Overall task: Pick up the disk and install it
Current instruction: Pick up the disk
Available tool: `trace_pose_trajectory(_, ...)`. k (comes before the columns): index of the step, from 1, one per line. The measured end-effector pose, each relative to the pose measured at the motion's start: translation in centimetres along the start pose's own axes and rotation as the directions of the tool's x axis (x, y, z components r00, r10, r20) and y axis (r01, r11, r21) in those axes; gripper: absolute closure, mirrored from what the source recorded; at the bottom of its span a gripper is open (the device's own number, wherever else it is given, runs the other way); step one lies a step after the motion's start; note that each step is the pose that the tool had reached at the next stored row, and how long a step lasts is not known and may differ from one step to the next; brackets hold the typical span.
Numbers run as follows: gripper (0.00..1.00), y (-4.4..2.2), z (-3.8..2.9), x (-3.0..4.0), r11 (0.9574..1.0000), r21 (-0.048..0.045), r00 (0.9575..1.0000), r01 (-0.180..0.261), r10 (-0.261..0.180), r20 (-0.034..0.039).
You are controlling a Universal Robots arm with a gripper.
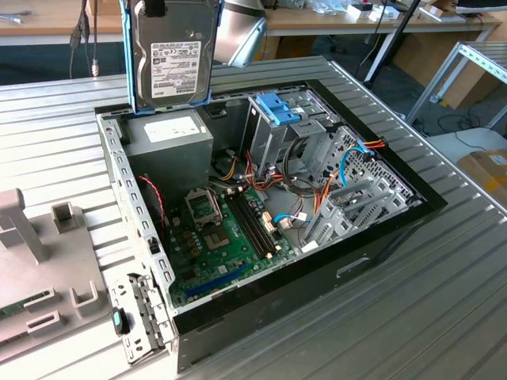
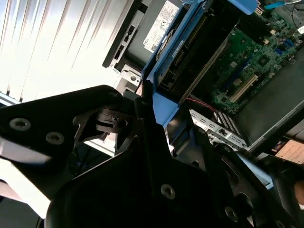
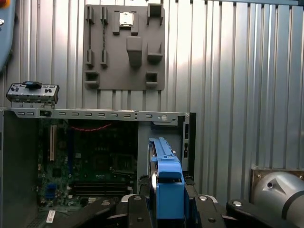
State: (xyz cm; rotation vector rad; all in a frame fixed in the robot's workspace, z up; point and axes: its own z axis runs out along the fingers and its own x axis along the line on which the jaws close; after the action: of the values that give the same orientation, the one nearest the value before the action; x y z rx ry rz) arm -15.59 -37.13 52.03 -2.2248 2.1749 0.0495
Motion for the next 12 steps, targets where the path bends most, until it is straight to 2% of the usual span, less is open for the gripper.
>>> trace_pose_trajectory(3,0.64,-0.51,-0.01,0.43,1.0,0.0,1.0,0.0,0.0,0.0)
trace_pose_trajectory(12,0.64,-1.37,-0.04,1.33,1.0,0.0001,1.0,0.0,0.0,0.0001)
